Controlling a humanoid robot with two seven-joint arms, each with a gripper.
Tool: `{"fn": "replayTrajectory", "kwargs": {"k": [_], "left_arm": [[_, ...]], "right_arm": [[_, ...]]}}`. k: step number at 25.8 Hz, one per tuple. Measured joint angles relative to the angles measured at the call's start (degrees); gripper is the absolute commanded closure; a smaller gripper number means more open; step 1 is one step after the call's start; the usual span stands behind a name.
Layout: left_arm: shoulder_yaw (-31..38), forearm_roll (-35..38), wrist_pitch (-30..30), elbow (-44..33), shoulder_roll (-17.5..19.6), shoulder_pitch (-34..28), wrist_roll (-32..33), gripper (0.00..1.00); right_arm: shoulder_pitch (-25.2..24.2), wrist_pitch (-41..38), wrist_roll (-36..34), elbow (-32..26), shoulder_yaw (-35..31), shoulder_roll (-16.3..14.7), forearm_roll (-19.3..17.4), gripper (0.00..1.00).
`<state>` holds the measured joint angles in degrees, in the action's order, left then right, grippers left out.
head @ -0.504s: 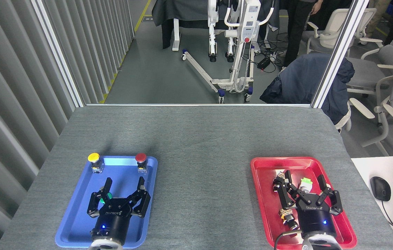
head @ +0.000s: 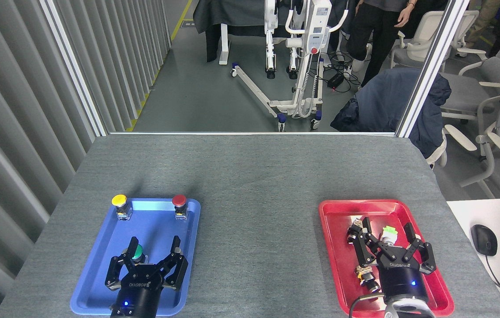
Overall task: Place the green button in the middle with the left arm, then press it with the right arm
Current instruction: 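Lower the left gripper onto the green button on the blue tray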
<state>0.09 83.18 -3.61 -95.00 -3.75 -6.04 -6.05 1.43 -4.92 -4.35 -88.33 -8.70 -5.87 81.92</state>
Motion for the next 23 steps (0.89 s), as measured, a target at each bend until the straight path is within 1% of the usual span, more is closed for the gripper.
{"fn": "replayTrajectory", "kwargs": {"k": [3, 6, 9, 13, 16, 19, 23], "left_arm": [[-0.04, 0.82, -0.10, -0.60, 0.27, -3.71, 0.32, 0.02], [-0.03, 2.11, 0.16, 1.42, 0.29, -4.60, 1.25, 0.02], [0.00, 3.11, 0.68, 5.60, 0.30, -2.64, 2.56, 0.02], [0.27, 3.61, 2.30, 13.08, 0.47, 1.98, 4.33, 0.02], [0.47, 3.64, 3.63, 17.73, 1.55, 4.96, 4.90, 0.02], [0.66, 3.56, 4.34, 20.23, 2.53, 6.45, 5.21, 0.02], [1.61, 3.47, 4.82, 21.23, 3.52, 7.05, 6.01, 0.02]], "right_arm": [[0.01, -0.01, -0.03, 0.00, 0.05, -0.01, 0.00, 0.00], [-0.10, -0.02, -0.12, 0.00, 0.18, -0.01, 0.00, 0.00], [-0.16, -0.01, -0.28, 0.00, 0.24, -0.02, -0.01, 0.00], [-0.16, -0.01, -0.08, 0.00, 0.26, -0.02, -0.01, 0.00], [-0.17, -0.01, 0.03, 0.00, 0.27, -0.02, -0.01, 0.00], [-0.24, -0.02, 0.05, 0.00, 0.26, -0.02, -0.01, 0.00], [-0.28, -0.02, 0.06, 0.00, 0.27, -0.02, -0.01, 0.00]]}}
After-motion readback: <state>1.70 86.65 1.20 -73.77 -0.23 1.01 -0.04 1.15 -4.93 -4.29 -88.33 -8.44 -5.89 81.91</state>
